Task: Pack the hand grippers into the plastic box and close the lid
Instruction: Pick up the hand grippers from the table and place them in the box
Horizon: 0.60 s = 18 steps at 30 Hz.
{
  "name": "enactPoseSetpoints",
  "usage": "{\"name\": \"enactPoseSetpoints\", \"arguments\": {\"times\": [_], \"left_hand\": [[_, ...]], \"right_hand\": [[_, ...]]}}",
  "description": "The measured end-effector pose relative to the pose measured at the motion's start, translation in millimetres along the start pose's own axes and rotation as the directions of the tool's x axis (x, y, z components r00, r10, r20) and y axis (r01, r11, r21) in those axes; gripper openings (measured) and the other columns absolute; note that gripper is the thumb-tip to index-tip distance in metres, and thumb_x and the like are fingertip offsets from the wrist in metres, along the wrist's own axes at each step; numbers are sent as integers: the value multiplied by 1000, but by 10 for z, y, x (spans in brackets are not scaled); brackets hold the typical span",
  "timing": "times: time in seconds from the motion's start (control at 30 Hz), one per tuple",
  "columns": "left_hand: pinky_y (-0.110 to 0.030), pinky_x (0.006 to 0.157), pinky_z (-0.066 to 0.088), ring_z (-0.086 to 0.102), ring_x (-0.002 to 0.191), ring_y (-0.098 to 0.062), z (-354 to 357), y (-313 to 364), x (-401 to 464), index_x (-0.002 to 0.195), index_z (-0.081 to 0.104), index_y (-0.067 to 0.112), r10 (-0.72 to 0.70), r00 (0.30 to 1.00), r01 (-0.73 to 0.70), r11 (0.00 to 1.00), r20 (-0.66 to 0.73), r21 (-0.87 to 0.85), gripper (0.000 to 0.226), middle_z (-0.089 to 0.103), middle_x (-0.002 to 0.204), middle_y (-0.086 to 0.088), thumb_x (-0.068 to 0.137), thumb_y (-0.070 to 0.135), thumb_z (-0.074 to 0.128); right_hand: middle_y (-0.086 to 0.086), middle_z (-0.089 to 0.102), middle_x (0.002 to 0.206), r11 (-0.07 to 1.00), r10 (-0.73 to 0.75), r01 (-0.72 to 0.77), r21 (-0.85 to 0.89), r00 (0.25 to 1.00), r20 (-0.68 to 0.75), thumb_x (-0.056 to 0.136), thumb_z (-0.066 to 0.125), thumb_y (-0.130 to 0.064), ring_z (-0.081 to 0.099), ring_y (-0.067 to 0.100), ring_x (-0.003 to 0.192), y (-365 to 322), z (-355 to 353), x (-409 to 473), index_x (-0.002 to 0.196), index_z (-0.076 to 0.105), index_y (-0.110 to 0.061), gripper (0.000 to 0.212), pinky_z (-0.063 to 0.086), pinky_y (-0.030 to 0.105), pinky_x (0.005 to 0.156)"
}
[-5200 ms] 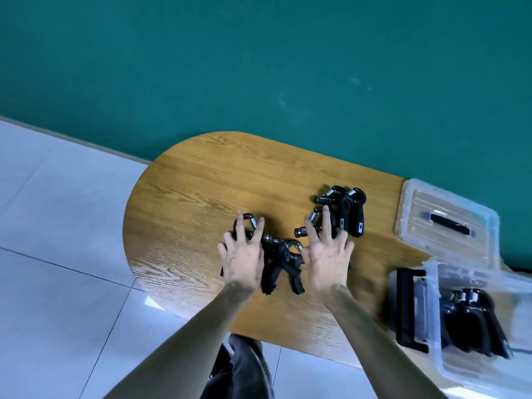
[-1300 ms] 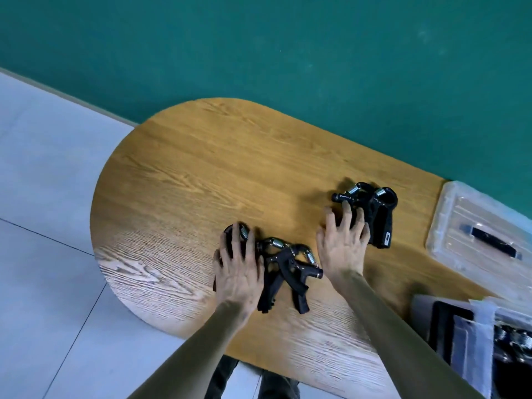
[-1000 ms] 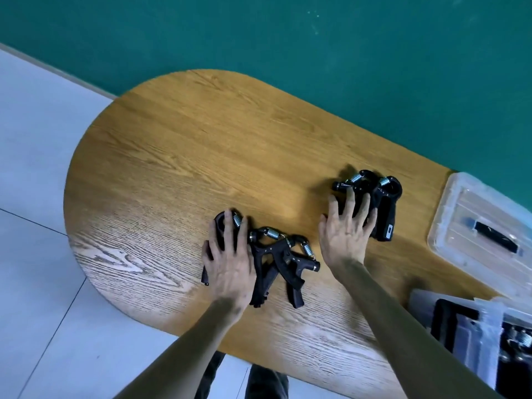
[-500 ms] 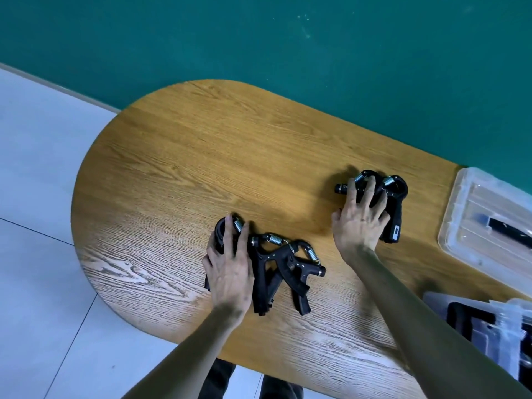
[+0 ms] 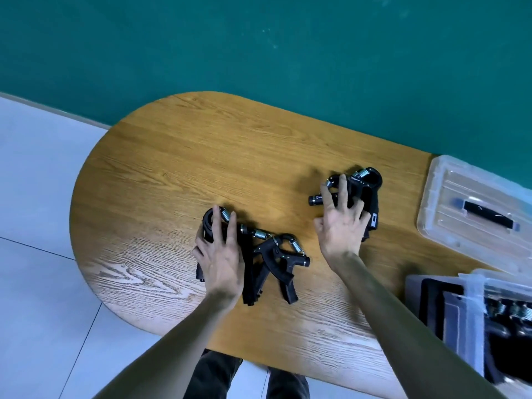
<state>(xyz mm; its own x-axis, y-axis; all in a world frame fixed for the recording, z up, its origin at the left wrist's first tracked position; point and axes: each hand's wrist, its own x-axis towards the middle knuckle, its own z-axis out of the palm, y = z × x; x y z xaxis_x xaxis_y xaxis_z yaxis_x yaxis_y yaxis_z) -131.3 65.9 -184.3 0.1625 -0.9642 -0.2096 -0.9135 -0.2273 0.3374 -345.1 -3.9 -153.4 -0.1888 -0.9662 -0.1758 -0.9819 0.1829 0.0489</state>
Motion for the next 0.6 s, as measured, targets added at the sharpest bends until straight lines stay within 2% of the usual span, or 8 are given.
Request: {"name": "enactPoseSetpoints", "arguments": {"times": [0.1,0.17,0.23,0.3,0.33,0.47,0.6], "left_hand": [[-66,107,35,15,137,-43,-6,154,-24,162,10,30,7,1000,-8,1000,16,21,110,-18,168,5,75,-22,53],[-63,113,31,18,136,-44,-20,264,-53,162,4,32,12,999,-14,999,49,32,116,-27,166,6,73,-25,52],[-51,104,35,24,124,-38,-51,393,-84,162,3,29,26,999,-29,997,47,66,113,-31,164,3,75,-21,54],[-39,90,31,22,105,-27,-125,590,-144,162,3,29,32,999,-35,994,33,100,108,-32,164,0,79,-16,56],[-38,88,30,22,102,-26,-156,691,-171,162,4,29,26,999,-29,994,33,101,105,-31,164,-1,81,-14,56],[-49,89,37,35,108,-38,-319,1145,-392,160,20,25,72,997,-71,996,-14,62,90,-16,169,-5,84,-7,57],[-57,94,38,35,120,-46,-496,1596,-634,160,20,23,121,992,-120,992,-22,46,92,-14,169,-7,80,0,62]], "right_hand": [[13,6,166,1000,-21,21,1,1000,-16,81,63,-14,46,42,114,37,-40,-93,153,28,-24,80,43,53,88],[13,6,166,1000,-21,21,15,999,-33,81,63,-14,45,42,115,85,-79,-154,152,30,-24,79,43,53,88],[12,6,166,999,-22,24,28,999,-47,81,62,-14,45,42,114,134,-122,-212,151,31,-24,77,43,54,88],[12,7,166,998,-23,26,52,998,-61,80,61,-15,45,42,114,215,-209,-307,151,32,-24,77,44,54,88],[12,8,166,997,-26,31,64,997,-70,80,61,-15,45,42,114,246,-260,-359,151,32,-24,77,44,54,87],[9,5,167,993,-43,52,103,995,-88,82,62,-17,44,41,111,440,-487,-613,152,30,-26,77,42,51,85],[10,11,166,987,-3,29,160,987,-161,79,63,-16,43,37,97,771,-781,-886,151,32,-26,79,40,47,77]]}}
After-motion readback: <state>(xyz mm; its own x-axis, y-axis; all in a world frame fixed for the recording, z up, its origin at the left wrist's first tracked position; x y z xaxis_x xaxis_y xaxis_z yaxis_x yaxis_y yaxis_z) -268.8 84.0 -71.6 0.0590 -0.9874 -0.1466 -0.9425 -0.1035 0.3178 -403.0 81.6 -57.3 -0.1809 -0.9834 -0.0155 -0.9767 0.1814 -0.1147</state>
